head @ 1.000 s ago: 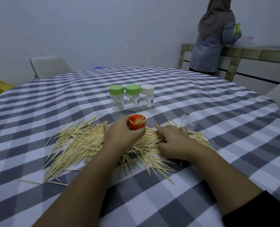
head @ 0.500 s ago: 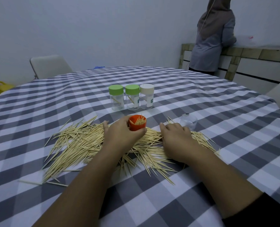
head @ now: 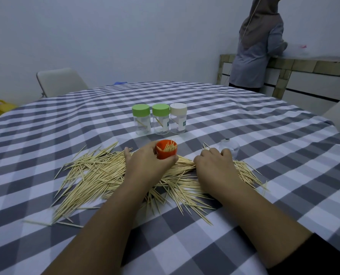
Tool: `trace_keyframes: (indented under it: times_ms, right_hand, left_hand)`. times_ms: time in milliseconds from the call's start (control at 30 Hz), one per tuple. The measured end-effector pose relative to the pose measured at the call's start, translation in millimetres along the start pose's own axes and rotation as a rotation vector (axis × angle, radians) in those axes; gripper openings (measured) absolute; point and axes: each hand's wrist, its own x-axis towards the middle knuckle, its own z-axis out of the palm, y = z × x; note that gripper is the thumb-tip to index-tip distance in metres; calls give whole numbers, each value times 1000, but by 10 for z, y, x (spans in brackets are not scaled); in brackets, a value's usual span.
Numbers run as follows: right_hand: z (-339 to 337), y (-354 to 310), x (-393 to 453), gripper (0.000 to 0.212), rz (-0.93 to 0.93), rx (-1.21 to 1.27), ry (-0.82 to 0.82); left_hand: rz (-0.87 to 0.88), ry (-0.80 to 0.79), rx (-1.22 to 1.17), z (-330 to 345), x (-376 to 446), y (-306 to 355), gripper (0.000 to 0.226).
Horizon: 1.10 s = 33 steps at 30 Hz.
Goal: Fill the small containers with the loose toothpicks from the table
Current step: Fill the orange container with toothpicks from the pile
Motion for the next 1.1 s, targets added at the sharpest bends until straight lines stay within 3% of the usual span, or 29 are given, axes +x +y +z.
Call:
trace_keyframes:
  times_ms: [233,367,800,1100]
  right_hand:
    - [-3,49,13,22,52,54,31]
    - [-54,85,24,21,123,218,49]
    - [-24,116,91,25,186,664,137]
    - [22,106,138,21,158,449,180]
  left_hand:
    - [-93,94,-47,-62,13,-22,51]
    - [-117,65,-49,-53,22,-39,53]
    - [27,-61,-26,37,21,-44,57]
    - [57,-50,27,23,11,-27,61]
